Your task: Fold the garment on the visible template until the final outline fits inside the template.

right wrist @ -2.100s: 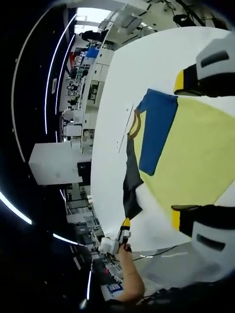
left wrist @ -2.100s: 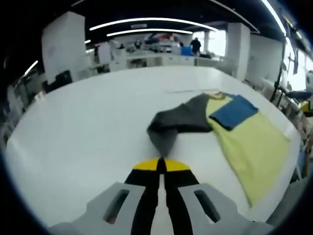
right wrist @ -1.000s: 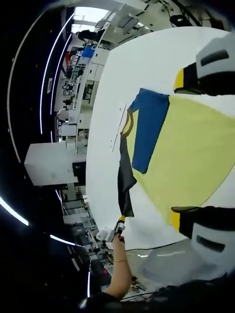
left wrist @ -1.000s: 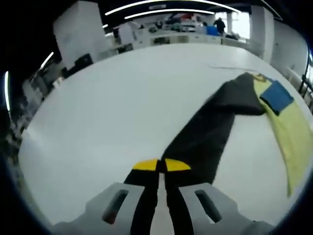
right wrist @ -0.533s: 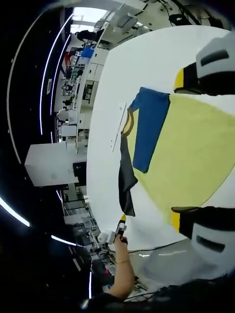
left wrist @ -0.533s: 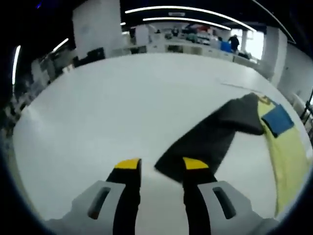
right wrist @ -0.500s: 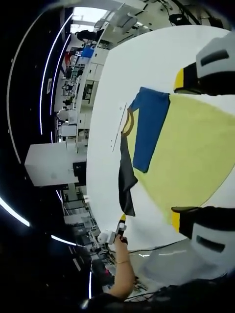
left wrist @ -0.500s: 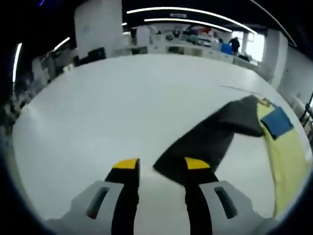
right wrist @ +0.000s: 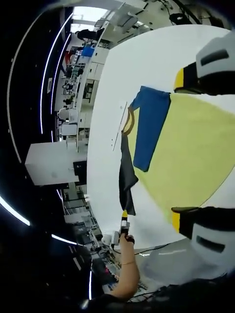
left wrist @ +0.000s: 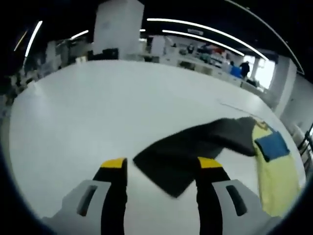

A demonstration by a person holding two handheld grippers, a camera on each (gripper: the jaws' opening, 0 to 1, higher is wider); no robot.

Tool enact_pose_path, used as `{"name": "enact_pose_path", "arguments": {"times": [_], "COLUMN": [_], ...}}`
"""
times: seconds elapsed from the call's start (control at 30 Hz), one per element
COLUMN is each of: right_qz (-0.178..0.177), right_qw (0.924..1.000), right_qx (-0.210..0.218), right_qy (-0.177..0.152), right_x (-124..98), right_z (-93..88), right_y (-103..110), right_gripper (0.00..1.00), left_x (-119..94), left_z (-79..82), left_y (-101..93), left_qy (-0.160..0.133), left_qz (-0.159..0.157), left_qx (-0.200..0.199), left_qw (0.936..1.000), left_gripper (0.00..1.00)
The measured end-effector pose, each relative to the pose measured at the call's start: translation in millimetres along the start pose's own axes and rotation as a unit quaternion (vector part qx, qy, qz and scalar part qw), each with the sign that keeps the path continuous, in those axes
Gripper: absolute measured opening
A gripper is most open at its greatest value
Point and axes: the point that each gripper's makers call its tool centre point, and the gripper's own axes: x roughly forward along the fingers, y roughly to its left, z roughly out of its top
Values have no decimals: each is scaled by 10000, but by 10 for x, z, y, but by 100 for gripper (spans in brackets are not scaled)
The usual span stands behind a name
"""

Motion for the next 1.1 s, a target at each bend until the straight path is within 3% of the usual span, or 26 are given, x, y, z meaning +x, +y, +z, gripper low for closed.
{"name": "enact_pose_path", "arguments": {"times": [0.13, 0.4, 0.5, 0.67, 0.8, 0.87, 1.1], "right_qz": [-44, -71, -104, -116, -160, -189, -295], "right_qw": [10000, 9999, 9999, 9998, 9997, 9997, 9994], "right_qx": [25, 49, 89, 109, 134, 106, -34], "right_qy": [11, 84, 60, 76, 103, 102, 173], "right_x": [5, 19, 14, 11, 5, 3, -11], "right_z": [-27, -76, -65, -82, -112, -119, -141], "right_y": [-28, -48, -57, -68, -90, -106, -134], "right_gripper": [96, 96, 96, 95, 95, 95, 96], "left_x": [21, 66, 58, 62, 58, 42, 57], "left_z": [-26, -167, -225, -280, -273, -292, -286], "left_y": [62, -71, -58, -65, -95, -61, 35], "left_qy": [-51, -16, 67, 75, 92, 224, 262], "left_qz": [380, 455, 642, 674, 689, 799, 1234], "left_qx": [-331, -533, -360, -499, -306, -97, -223], "left_qw": [9987, 9975, 9973, 9964, 9971, 9965, 9918], "left_gripper": [47, 37, 33, 31, 30, 29, 20]}}
